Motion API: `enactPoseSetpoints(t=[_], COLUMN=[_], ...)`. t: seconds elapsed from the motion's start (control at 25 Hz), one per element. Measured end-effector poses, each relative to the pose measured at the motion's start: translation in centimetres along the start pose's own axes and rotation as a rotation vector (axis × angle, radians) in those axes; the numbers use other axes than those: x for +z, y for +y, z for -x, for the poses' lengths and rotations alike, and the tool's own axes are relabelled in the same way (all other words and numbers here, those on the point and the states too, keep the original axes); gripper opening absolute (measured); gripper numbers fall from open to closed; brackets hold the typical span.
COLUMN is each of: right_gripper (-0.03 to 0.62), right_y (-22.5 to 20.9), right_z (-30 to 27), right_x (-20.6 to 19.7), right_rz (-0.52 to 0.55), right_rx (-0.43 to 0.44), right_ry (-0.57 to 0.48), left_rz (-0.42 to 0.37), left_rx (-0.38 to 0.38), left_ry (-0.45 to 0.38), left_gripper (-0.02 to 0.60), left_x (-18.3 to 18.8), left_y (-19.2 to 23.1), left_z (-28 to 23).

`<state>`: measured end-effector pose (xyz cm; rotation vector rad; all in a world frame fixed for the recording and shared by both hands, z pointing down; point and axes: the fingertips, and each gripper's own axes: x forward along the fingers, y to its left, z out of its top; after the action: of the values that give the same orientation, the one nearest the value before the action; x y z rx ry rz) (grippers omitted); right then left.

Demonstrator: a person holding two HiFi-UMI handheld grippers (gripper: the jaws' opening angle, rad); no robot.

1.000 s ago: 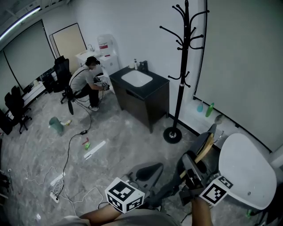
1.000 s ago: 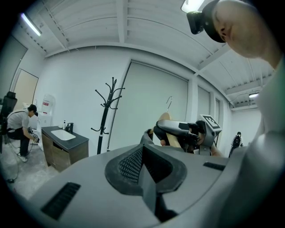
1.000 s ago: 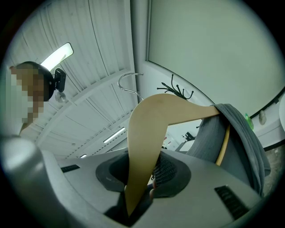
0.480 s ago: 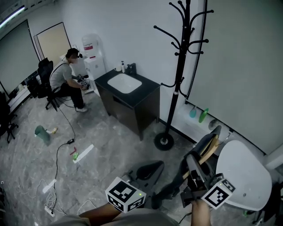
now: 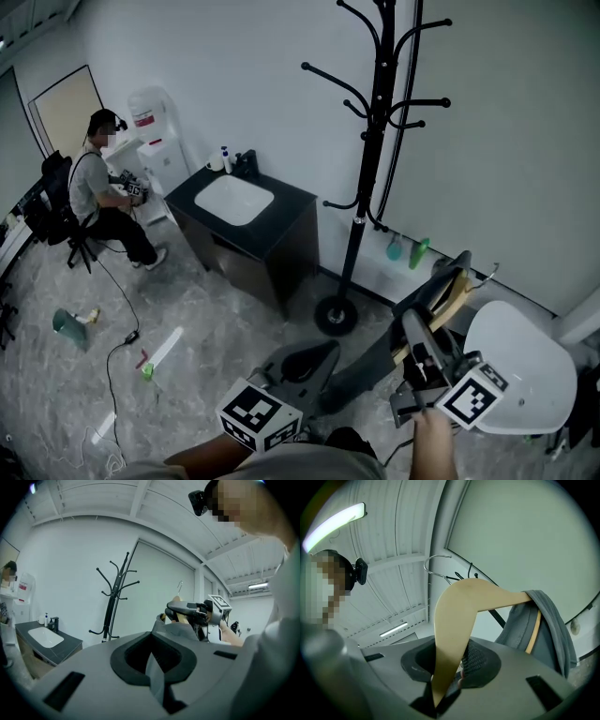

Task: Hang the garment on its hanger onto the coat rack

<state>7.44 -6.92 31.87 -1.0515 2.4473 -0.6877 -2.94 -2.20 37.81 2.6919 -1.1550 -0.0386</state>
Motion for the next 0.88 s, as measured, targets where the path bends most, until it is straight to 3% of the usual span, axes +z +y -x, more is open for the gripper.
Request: enactPoseSetpoints(t=[0.28, 0.88], right_gripper=[0.107, 0.106], right_y=[-2.8, -11.0], right_z=[-7.5, -20.7], right_x=[3.4, 12.6], right_rz=[0.052, 0.118], right_rx=[-0.005, 0.022], right_ry=[0.034, 0.043], left_rz=[0.001, -0.031], left_rx=[0.002, 0.024], left_ry=[-0.002, -0.020], left_gripper=[0.006, 0.005], left_x=[1.2, 6.5], left_y=[5.6, 15.9], left_z=[-4.2, -18.9])
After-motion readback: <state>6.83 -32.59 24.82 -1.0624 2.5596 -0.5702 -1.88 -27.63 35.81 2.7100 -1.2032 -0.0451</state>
